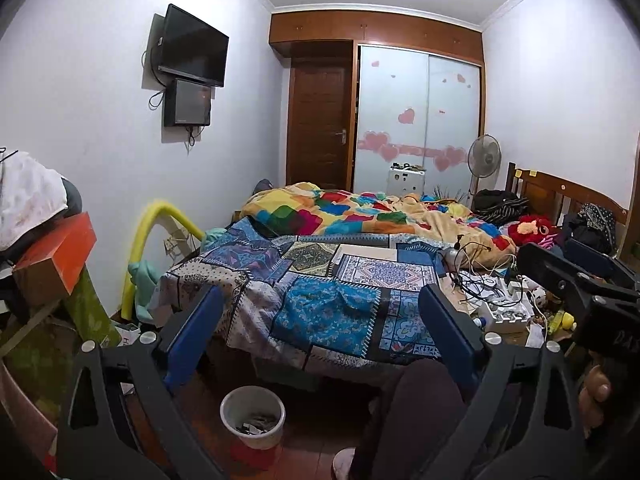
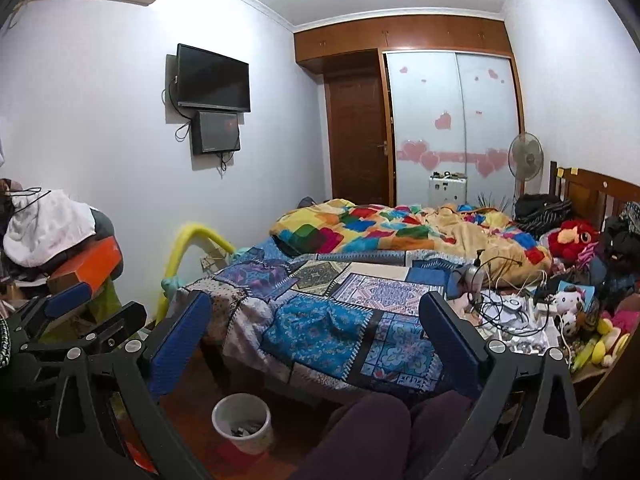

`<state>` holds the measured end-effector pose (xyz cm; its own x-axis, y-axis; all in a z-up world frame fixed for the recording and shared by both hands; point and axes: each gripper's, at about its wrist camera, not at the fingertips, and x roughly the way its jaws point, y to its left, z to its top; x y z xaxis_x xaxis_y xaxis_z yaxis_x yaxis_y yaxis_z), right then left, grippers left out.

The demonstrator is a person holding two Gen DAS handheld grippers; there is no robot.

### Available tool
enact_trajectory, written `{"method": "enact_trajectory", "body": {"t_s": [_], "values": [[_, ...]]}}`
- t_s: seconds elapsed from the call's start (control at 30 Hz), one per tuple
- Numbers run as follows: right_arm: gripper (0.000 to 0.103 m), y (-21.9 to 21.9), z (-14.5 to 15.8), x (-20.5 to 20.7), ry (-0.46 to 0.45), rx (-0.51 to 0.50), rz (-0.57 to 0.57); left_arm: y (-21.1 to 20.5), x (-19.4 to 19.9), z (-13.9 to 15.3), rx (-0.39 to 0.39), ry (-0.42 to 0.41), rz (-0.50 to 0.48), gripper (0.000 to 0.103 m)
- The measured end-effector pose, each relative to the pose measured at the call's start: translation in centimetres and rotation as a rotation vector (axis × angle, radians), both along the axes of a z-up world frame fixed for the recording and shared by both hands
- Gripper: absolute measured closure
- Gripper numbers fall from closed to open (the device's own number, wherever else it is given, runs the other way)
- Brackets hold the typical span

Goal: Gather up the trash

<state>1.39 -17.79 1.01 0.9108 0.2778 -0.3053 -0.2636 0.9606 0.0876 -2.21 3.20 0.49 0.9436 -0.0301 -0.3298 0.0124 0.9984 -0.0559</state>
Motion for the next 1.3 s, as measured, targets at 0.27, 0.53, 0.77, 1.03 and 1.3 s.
{"method": "enact_trajectory", "body": {"t_s": [0.27,0.53,0.77,1.03,1.3], "values": [[0.000,-0.20,-0.08,-0.02,0.017,0.010,0.002,0.01,-0.02,-0.09,-0.004,0.004,0.002,0.004],[0.000,-0.20,-0.05,-0.01,0.017,0.010,0.001,-0.10,-0.02,-0.05,-0.005,0.004,0.003,0.004],[0.000,-0.26,-0.05,0.02,0.016,0.011,0.001,-0.18,-0.03,-0.15,-0.006,0.005,0.008,0.002],[0.000,-0.28,-0.01,-0.05,0.019,0.011,0.001,-0.45,-0.07,-0.36,-0.011,0.010,0.016,0.001],[0.000,-0.30,-0.01,-0.03,0.018,0.010,0.001,-0.58,-0.08,-0.34,-0.014,0.012,0.023,0.001]]}}
